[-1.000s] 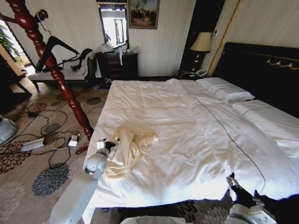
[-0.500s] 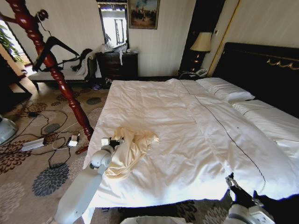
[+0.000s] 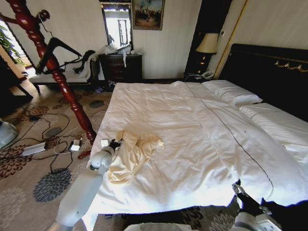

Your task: Pick up the clothes from the bed and hang them on the clothes hanger.

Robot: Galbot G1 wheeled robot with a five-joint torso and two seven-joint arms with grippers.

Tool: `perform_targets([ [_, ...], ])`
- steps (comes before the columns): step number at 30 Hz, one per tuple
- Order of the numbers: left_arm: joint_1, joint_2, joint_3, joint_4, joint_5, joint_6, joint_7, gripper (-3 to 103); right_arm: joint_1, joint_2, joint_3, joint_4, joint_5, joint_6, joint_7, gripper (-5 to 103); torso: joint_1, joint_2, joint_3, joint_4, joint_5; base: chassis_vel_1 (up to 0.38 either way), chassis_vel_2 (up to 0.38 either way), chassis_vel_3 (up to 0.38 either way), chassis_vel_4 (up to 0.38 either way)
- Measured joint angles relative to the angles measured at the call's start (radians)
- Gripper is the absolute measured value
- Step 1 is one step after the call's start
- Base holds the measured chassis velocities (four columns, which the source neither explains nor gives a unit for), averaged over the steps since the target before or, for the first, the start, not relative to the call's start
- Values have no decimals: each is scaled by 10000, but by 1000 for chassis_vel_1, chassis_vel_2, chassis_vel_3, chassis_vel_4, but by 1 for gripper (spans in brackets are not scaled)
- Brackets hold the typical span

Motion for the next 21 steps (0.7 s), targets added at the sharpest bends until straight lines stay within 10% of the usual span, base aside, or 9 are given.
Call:
perform_targets([
  [11,486,108,-515,-879,-29,-171,12,2,-68,50,-4,45,-57,16,-8,100,0,0,0,-2,-1,0,0,0,0],
  [21,3225,607,-1139,-2994,-656,-1033,-412,1,-51,2,16,-7,-60,49,-12,100,-2,0,-1,2,2,0,0,0,0],
])
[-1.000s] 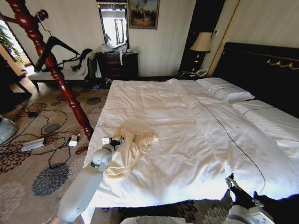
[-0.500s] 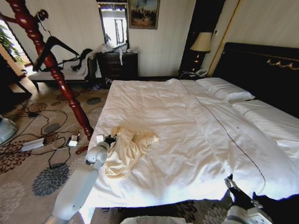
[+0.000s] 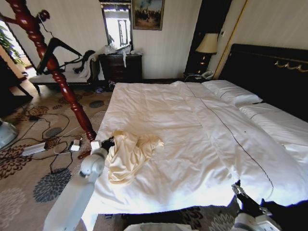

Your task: Pick up the clothes from the bed and hang them on the clothes hanger.

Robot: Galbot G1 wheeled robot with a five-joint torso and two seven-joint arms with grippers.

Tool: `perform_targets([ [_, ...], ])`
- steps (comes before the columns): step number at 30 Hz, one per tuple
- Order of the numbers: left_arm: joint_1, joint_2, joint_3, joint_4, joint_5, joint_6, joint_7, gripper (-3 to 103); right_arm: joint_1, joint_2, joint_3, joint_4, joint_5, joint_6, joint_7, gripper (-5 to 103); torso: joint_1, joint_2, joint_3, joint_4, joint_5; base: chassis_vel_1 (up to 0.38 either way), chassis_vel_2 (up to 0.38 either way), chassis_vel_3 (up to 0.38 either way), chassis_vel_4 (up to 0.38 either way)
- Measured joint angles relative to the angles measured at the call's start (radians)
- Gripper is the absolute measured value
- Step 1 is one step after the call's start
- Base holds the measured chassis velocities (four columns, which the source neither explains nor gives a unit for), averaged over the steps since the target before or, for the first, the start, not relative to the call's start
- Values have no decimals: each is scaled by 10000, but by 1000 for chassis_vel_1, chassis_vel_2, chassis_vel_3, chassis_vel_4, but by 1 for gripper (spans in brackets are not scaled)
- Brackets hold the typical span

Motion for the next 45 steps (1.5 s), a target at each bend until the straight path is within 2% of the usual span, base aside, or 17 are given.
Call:
perform_targets([
  [2,783,240,175,-209,-281,-100,-384,1,38,-44,-20,-47,17,0,0,100,0,0,0,2,-2,0,0,0,0],
  [5,1245,371,403,-183,-328,-223,-610,1,100,-68,-61,-121,23,0,0,100,-1,0,0,0,-1,0,0,0,0],
  [9,1498,349,611,-50,-249,-338,-814,1,160,-68,-164,-185,24,0,0,100,0,1,0,-3,-3,0,0,0,0],
  [12,1685,345,581,-442,-336,-126,-958,-1,182,-87,-197,-239,31,-3,0,100,0,0,0,-5,-2,0,0,0,0],
  [13,1787,399,510,-680,-303,22,-1032,4,184,-112,-189,-245,46,-3,5,100,0,0,0,-5,-1,0,0,0,0],
  [14,1787,399,510,-680,-303,22,-1032,4,184,-112,-189,-245,46,-3,5,100,0,0,0,-5,-1,0,0,0,0],
  [16,1988,487,348,-1159,-138,366,-1228,15,186,-147,-151,-245,85,-3,13,100,0,0,0,-3,-2,0,0,0,0],
  [21,2357,654,4,-2362,188,1242,-2061,36,186,-199,-101,-241,146,-2,52,100,0,1,0,-2,0,0,0,0,0],
  [22,2377,666,-45,-2505,255,1297,-2178,36,196,-204,-99,-246,151,-2,57,100,0,0,0,-2,-1,0,0,0,0],
  [25,2310,661,-167,-2739,261,1334,-2322,47,224,-205,-104,-264,157,-2,63,100,0,1,0,-1,0,0,0,0,0],
  [27,1881,510,-200,-2455,117,1141,-2313,58,246,-194,-142,-306,150,-1,64,100,-1,0,0,-1,0,0,0,0,0],
  [32,781,64,5,-1154,538,548,-2045,70,264,-136,-209,-390,88,-3,64,100,2,0,2,-4,-3,0,0,0,0],
  [36,-279,-494,360,68,1126,264,-1642,92,222,-89,-215,-386,41,-6,57,100,3,-1,3,-5,-2,0,0,0,0],
  [38,-412,-587,407,242,1236,242,-1570,92,206,-88,-196,-383,39,-6,57,100,3,0,2,-3,-2,0,0,0,0],
  [39,-528,-675,449,406,1328,230,-1525,97,195,-87,-178,-380,37,-6,57,100,3,-1,2,-2,0,0,0,0,0],
  [42,-717,-910,612,784,1438,213,-1469,101,181,-52,-151,-367,21,-6,56,100,3,-1,2,-3,-1,0,0,0,0],
  [45,-729,-1029,685,959,1573,167,-1461,100,188,-3,-169,-364,-7,-6,53,100,3,0,2,-3,-1,0,0,0,0],
])
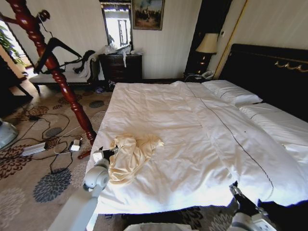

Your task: Pick up the clothes from the bed and hang them on the clothes hanger.

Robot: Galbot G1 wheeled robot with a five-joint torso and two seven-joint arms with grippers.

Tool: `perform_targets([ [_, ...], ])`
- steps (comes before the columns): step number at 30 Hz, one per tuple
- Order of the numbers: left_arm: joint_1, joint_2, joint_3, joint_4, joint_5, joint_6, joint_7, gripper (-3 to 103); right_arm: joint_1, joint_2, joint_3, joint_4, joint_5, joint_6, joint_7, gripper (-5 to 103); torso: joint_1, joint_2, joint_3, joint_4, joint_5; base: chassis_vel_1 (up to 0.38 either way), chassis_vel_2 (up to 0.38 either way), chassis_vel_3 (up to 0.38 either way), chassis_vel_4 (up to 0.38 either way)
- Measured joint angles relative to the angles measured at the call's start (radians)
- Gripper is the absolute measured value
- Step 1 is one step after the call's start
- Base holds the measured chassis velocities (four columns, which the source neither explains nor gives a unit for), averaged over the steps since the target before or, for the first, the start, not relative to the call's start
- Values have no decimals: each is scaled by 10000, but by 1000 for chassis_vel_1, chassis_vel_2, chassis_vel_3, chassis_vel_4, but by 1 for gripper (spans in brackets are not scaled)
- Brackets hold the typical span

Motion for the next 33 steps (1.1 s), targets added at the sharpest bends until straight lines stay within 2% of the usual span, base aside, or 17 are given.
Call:
perform_targets([
  [3,17,-168,12,288,153,-126,3,92,8,54,-41,-3,-50,0,-11,100,0,0,0,1,0,0,0,0,0],
  [5,12,-204,12,370,166,-164,16,92,9,61,-46,-13,-63,0,-13,100,0,0,0,1,0,0,0,0,0],
  [9,-108,-321,13,627,206,-234,53,72,5,68,-52,-28,-86,2,-17,100,0,0,-1,0,0,0,0,0,0],
  [15,-134,-348,3,663,42,-184,45,68,-36,80,-57,-10,-102,6,-22,100,-1,0,-2,0,0,0,0,0,0],
  [18,45,-280,-72,434,-19,-132,-1,55,-52,73,-52,5,-109,22,-25,100,-2,0,-2,0,-1,0,0,0,0],
  [20,119,-250,-102,349,-19,-127,-15,55,-51,72,-51,5,-109,25,-25,100,-1,0,-2,0,-1,0,0,0,0],
  [21,202,-223,-139,267,-19,-126,-33,50,-46,73,-50,5,-109,28,-25,100,-2,0,-2,0,-1,0,0,0,0],
  [27,467,-139,-247,-53,5,-141,-98,41,13,106,-107,-55,-123,36,-30,100,-2,0,-2,0,-1,0,0,0,0],
  [29,509,-124,-265,-132,25,-147,-129,30,23,118,-133,-67,-139,37,-36,100,-2,-1,-2,1,0,0,0,0,0],
  [30,509,-124,-265,-132,25,-147,-129,30,23,118,-133,-67,-139,37,-36,100,-2,-1,-2,1,0,0,0,0,0],
  [33,552,-120,-294,-238,59,-159,-192,14,14,119,-138,-67,-146,42,-38,100,-2,0,-1,1,-1,0,0,0,0],
])
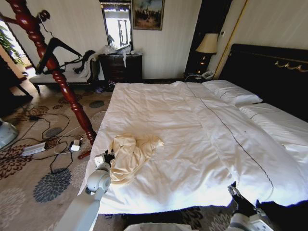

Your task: Pick up the clothes from the bed and hang them on the clothes hanger.

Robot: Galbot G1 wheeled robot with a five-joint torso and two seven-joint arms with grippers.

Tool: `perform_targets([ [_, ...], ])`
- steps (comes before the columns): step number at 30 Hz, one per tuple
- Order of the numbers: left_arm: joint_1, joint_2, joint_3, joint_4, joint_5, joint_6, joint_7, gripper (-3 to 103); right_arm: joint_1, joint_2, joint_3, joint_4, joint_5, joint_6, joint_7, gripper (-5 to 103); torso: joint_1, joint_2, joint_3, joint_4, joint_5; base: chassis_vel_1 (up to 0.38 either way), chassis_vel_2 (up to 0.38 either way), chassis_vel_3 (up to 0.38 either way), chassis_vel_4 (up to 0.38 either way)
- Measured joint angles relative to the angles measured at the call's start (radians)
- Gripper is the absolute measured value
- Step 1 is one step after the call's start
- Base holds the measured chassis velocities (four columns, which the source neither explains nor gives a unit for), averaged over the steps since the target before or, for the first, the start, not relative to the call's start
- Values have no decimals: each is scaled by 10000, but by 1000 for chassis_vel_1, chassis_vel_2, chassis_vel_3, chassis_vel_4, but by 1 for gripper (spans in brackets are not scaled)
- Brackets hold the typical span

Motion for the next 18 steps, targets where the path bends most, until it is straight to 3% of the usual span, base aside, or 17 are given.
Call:
perform_targets([
  [2,13,0,-6,-33,0,-1,-24,14,-8,-2,5,0,-1,5,-1,100,0,0,0,0,0,0,0,0,0],
  [5,43,33,-47,-144,-5,-10,-58,2,-16,-9,23,0,-4,25,-1,100,0,0,0,0,0,0,0,0,0],
  [12,-238,273,-261,-473,-473,-565,192,0,15,-47,47,-1,3,78,-11,100,0,0,0,0,-1,0,0,0,0],
  [16,-1461,1027,-559,-571,-859,-1630,1281,0,18,-390,326,68,130,226,-164,100,0,0,0,-3,-2,0,0,0,0],
  [18,-1797,1240,-670,-578,-966,-1831,1512,0,15,-502,421,116,188,262,-226,100,1,0,0,-5,-1,0,0,0,0],
])
